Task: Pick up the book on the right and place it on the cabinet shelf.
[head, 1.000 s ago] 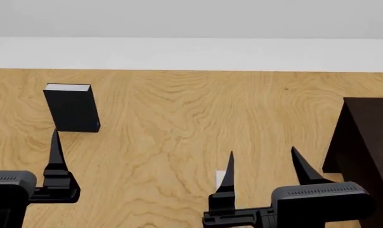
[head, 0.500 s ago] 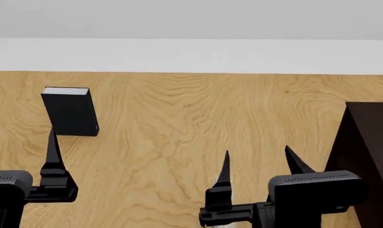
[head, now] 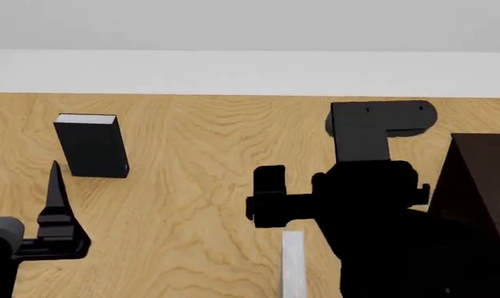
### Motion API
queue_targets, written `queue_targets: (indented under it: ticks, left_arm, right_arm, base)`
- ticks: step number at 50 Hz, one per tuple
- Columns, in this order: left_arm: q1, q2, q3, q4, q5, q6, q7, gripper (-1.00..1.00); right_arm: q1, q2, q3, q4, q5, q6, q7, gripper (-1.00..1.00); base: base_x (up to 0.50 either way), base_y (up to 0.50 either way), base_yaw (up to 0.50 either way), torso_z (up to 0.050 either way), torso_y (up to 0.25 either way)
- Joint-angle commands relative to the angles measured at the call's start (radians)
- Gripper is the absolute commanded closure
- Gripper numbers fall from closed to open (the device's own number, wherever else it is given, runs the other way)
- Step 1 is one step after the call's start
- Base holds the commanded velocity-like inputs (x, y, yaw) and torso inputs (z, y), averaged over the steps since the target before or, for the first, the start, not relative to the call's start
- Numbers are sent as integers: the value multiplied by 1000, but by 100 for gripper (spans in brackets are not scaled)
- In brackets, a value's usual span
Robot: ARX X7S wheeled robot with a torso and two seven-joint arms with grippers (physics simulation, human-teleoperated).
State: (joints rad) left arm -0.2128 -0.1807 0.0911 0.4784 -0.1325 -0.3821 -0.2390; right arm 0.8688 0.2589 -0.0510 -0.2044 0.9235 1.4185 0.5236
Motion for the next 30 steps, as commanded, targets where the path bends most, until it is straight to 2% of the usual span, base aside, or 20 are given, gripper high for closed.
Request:
queue_targets:
  ticks: [1, 5, 14, 30]
  left_arm:
    - [3, -11, -38, 44, -46, -26, -6, -100]
    - [4, -18, -46, 53, -55, -28, -11, -100]
    - [-2, -25, -53, 57, -69, -38, -21, -100]
    - [-6, -33, -44, 47, -77, -34, -31, -100]
  right_arm:
    - [334, 54, -101, 430, 586, 132, 450, -100]
    - [397, 37, -155, 550, 556, 115, 398, -100]
    - [531, 12, -383, 826, 390, 74, 106, -100]
    - [566, -45, -543, 1086, 253, -39, -139, -100]
  base:
    - [0, 0, 0, 0, 0]
    - [0, 0, 0, 0, 0]
    - [0, 0, 0, 0, 0]
    - [0, 0, 0, 0, 0]
